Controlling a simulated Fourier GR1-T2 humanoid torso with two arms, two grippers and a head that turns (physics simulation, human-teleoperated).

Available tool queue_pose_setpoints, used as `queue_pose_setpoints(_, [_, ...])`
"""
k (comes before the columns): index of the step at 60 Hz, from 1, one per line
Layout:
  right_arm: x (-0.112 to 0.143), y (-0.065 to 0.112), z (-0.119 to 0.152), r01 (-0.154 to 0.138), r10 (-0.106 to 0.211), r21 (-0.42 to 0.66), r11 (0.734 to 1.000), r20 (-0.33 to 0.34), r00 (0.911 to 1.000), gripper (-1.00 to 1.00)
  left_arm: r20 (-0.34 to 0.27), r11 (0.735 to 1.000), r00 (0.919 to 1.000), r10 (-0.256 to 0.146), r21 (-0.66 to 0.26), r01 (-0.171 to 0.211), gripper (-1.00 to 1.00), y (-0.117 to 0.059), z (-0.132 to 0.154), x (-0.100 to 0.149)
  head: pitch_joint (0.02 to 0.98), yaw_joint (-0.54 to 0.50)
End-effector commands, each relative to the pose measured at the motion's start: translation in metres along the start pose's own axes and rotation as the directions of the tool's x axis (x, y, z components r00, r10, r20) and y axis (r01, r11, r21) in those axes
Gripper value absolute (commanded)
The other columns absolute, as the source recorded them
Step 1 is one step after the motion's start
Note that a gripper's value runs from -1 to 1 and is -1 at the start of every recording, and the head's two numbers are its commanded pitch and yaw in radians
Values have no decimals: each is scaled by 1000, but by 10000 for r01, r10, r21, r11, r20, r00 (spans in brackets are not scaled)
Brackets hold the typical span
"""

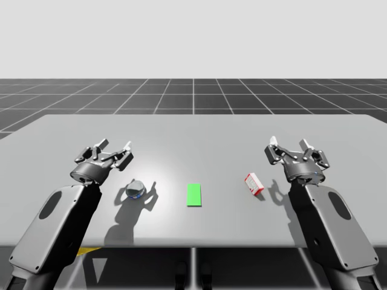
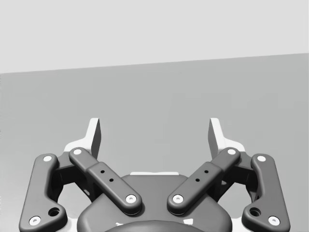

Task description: Look at the card. If it is red, pick the object on the left. If it is green, pick the object on the right.

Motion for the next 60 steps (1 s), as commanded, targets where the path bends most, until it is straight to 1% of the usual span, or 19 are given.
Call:
queue_pose_setpoints(1, [-1,2,1,228,-226,-118,9997,175,9996,-1000,0,10000,10000,-60,21,60,-1000,0,-1,0,73,12])
queue_pose_setpoints(4, [0,2,2,99,-99,-20,9999,253,9996,-1000,-6,10000,10000,-59,11,59,-1000,0,-1,0,78,12])
queue_pose_setpoints(7, [0,2,1,202,-203,60,9998,199,9996,-1000,-3,10000,10000,-48,6,48,-1000,0,-1,0,88,11])
queue_pose_setpoints(9, [0,1,0,49,-50,109,9999,77,10000,-1000,2,10000,10000,-41,5,41,-1000,0,-1,0,102,10])
queue_pose_setpoints(11, [0,0,0,-15,15,130,9999,-34,10000,-1000,4,10000,10000,-37,4,37,-1000,0,-1,0,114,9])
queue_pose_setpoints(15, [-1,0,-1,23,-23,69,10000,-82,10000,-1000,3,10000,10000,-29,-3,29,-1000,0,-1,0,150,7])
queue_pose_setpoints(20, [-1,0,-3,-52,51,-80,10000,-107,9999,-1000,10,10000,10000,-22,-1,22,-1000,1,-1,0,214,5])
queue_pose_setpoints(34, [-1,1,-2,-93,91,-180,9998,-130,9999,-1000,110,10000,9999,-21,-1,21,-1000,2,-1,0,419,15])
queue_pose_setpoints(36, [-1,1,-2,-88,86,-171,9998,-128,9999,-1000,135,10000,9999,-29,-8,30,-1000,2,-1,0,452,17])
queue_pose_setpoints(37, [-1,1,-2,-99,97,-164,9998,-118,9999,-1000,146,10000,9999,-45,-4,45,-1000,2,-1,0,484,18])
queue_pose_setpoints(43, [-1,1,-2,-141,139,-121,9998,-107,9998,-1000,169,10000,9998,-61,0,61,-1000,2,-1,0,560,17])
queue_pose_setpoints(44, [-1,1,-2,-174,173,-88,9998,-106,9998,-1000,175,10000,9998,-74,4,74,-1000,2,-1,0,589,17])
queue_pose_setpoints(55, [-1,1,-2,-231,230,-72,9997,-118,9997,-1000,195,10000,9998,-77,-1,78,-1000,3,-1,0,709,16])
queue_pose_setpoints(56, [0,1,-2,-238,238,-68,9997,-124,9996,-1000,199,10000,9998,-81,0,81,-1000,3,-1,0,735,16])
queue_pose_setpoints(60, [-1,1,-2,-283,283,-68,9996,-125,9995,-1000,203,10000,9998,-76,1,76,-1000,3,-2,0,768,15])
